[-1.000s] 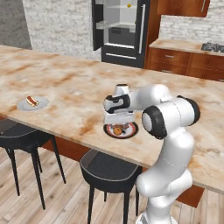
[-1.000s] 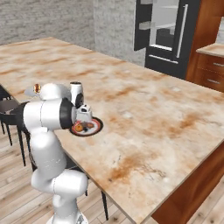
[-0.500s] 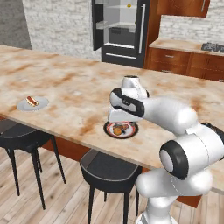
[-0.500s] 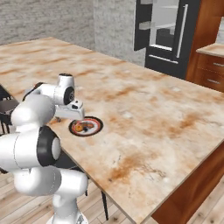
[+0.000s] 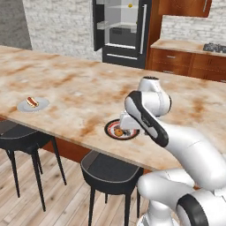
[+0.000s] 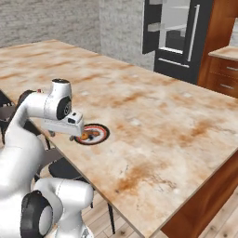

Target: Pick up the tangerine and mango from the fridge and place one fruit on each plate on the dining counter.

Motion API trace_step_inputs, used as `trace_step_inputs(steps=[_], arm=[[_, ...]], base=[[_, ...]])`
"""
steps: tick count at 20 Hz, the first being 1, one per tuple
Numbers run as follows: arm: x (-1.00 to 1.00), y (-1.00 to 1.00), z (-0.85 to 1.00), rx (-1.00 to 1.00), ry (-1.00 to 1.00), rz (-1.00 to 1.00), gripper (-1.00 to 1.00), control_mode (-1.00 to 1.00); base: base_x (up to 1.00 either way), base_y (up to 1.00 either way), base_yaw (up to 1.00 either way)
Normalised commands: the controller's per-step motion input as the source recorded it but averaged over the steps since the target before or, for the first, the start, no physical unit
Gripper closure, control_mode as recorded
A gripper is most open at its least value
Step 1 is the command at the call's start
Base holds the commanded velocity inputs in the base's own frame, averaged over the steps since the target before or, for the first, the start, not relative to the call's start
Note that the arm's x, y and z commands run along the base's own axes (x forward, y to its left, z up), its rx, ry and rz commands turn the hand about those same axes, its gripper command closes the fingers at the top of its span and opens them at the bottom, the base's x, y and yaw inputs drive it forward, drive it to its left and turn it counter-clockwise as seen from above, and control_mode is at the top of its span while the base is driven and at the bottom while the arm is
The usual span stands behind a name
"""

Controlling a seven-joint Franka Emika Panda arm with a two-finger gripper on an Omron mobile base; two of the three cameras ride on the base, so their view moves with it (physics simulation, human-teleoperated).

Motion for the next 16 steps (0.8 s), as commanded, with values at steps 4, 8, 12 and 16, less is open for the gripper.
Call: trace_step_inputs(steps=[4,8,12,16], arm=[[-1.0,-0.43,0.64,-0.03,-0.19,0.0,-1.0,-1.0],[-1.0,-0.23,0.63,-0.02,-0.29,0.0,-1.0,-1.0],[-1.0,0.0,0.4,-0.02,-0.35,0.0,-1.0,-1.0],[-0.78,0.0,0.63,-0.02,-0.18,0.0,-1.0,-1.0]], base=[[0.0,0.0,0.0],[0.0,0.0,0.0],[0.0,0.0,0.0],[0.0,0.0,0.0]])
